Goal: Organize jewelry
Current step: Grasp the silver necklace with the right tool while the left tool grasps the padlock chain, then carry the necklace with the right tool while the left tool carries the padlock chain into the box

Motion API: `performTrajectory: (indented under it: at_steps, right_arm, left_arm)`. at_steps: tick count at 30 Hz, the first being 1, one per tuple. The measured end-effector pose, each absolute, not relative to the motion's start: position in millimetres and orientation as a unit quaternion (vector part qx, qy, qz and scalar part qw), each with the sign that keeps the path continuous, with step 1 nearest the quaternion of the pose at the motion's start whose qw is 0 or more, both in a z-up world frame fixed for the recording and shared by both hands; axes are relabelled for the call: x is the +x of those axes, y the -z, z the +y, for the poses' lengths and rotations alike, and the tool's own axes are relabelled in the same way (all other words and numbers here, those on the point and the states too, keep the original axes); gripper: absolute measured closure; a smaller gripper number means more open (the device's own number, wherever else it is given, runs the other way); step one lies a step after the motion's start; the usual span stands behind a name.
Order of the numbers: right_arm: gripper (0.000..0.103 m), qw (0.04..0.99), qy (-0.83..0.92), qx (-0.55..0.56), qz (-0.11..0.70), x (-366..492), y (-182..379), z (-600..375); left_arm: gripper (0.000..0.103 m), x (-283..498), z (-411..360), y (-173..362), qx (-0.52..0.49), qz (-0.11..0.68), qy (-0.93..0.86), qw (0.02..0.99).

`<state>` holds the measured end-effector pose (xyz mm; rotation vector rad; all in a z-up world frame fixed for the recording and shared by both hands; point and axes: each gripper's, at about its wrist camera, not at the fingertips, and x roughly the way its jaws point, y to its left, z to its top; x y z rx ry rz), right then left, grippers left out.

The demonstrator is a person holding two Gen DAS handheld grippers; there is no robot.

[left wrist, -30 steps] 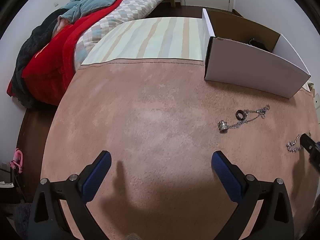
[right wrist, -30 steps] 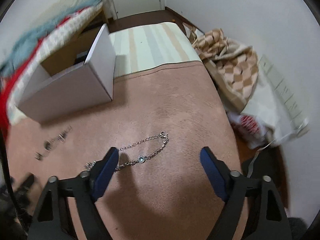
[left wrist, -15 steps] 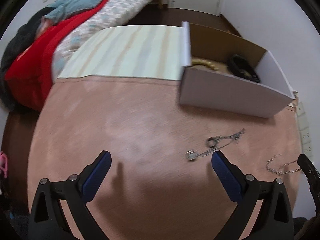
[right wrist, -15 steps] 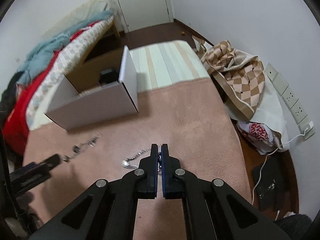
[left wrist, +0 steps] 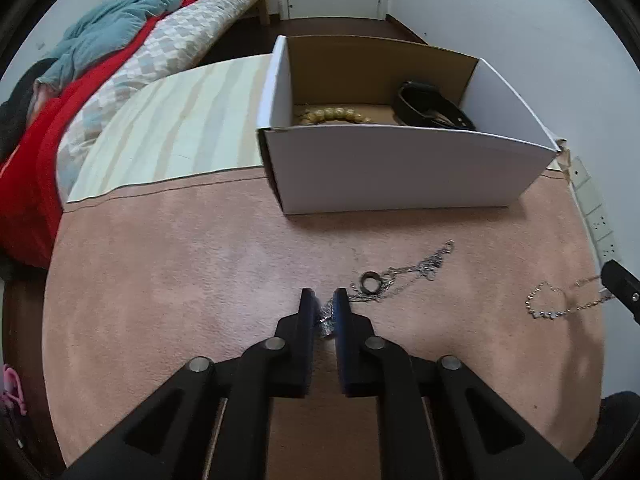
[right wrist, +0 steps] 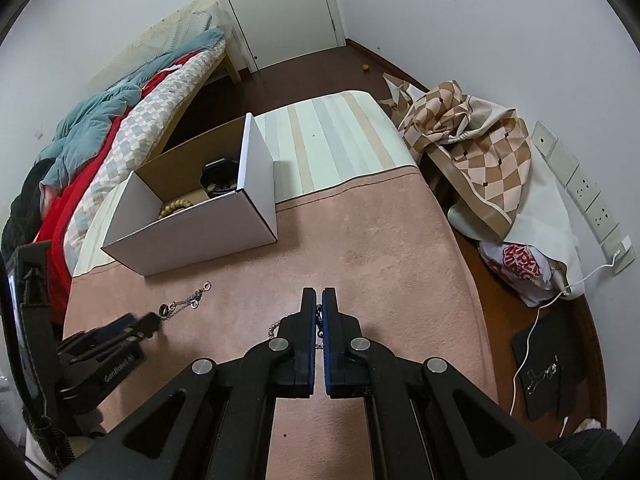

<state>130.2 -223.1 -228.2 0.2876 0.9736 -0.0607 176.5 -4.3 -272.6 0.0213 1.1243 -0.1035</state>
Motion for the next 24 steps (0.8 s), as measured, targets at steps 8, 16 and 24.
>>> performTrajectory:
  at_steps: [8,16,24]
  right_arm:
    - [0.1,0.883,0.005,0.149,0.445,130,201,-217]
    - [0.1,0.886,-0.021,0.175,0.429,131,173,-218]
    - [0.1,0.893,-0.068,0.174,0.409,153,121,-208]
  left_arm:
    - [0.097,165,7,236,-0.026,0.505,0.069,0.86]
    - [0.097,165,32,183,-0.069,0.472,0.077,0.876]
    - [0.097,178,30,117,-0.073,0.436,0.11,0.89]
